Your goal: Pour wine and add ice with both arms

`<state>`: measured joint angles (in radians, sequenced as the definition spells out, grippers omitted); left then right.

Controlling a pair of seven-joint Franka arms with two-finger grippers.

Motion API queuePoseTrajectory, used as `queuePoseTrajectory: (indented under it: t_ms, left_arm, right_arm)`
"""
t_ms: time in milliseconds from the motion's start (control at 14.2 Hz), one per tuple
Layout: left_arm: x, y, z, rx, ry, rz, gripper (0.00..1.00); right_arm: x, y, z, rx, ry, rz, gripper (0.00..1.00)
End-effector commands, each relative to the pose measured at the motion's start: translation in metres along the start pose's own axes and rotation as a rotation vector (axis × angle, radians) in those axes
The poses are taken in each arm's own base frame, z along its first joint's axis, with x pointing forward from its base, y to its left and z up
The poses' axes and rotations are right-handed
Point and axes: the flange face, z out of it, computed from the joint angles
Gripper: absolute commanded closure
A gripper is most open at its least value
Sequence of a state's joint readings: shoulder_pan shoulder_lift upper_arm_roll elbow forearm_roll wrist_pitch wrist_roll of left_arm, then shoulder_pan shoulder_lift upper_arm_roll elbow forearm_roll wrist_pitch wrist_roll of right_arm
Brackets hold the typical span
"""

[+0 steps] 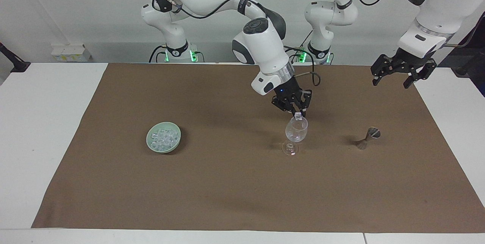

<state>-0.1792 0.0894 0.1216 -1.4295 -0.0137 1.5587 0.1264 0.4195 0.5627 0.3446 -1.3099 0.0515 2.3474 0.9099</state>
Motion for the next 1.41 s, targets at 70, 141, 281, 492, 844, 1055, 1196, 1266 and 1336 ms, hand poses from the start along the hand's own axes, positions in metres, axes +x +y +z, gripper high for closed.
queuePoseTrajectory:
  t_ms: [70, 141, 281, 492, 844, 1055, 1196, 1266, 1336]
  left_arm:
    - [-0.005, -0.005, -0.007, -0.009, 0.006, -0.006, 0.00]
    - [-0.005, -0.003, -0.006, -0.010, 0.004, -0.003, 0.00]
    - [-0.004, -0.001, -0.007, -0.009, 0.006, 0.002, 0.00]
    - [-0.003, 0.000, -0.006, -0.003, 0.011, -0.006, 0.00]
    - [-0.001, 0.005, -0.001, -0.003, 0.003, 0.008, 0.00]
    - [0.000, 0.001, 0.000, -0.005, 0.002, 0.002, 0.00]
    - [-0.001, 0.003, 0.000, 0.037, -0.012, -0.010, 0.00]
    - [-0.002, 0.002, 0.000, 0.055, -0.018, -0.028, 0.00]
    - [-0.002, 0.003, 0.000, 0.060, -0.017, -0.056, 0.00]
  right_arm:
    - [0.008, 0.001, 0.014, 0.040, 0.033, 0.002, 1.00]
    - [0.010, 0.001, 0.015, 0.045, 0.038, 0.006, 1.00]
    - [0.009, 0.001, 0.016, 0.045, 0.037, 0.004, 0.88]
    - [0.009, 0.001, 0.016, 0.044, 0.036, 0.009, 0.72]
    - [0.004, -0.002, 0.015, 0.036, 0.033, 0.004, 0.46]
    - [0.012, -0.002, -0.001, 0.037, 0.058, 0.000, 0.43]
    - [0.021, -0.001, -0.019, 0.024, 0.106, -0.024, 0.22]
    - [0.028, 0.003, -0.040, 0.014, 0.132, -0.025, 0.10]
    - [0.033, 0.013, -0.052, -0.005, 0.145, -0.016, 0.00]
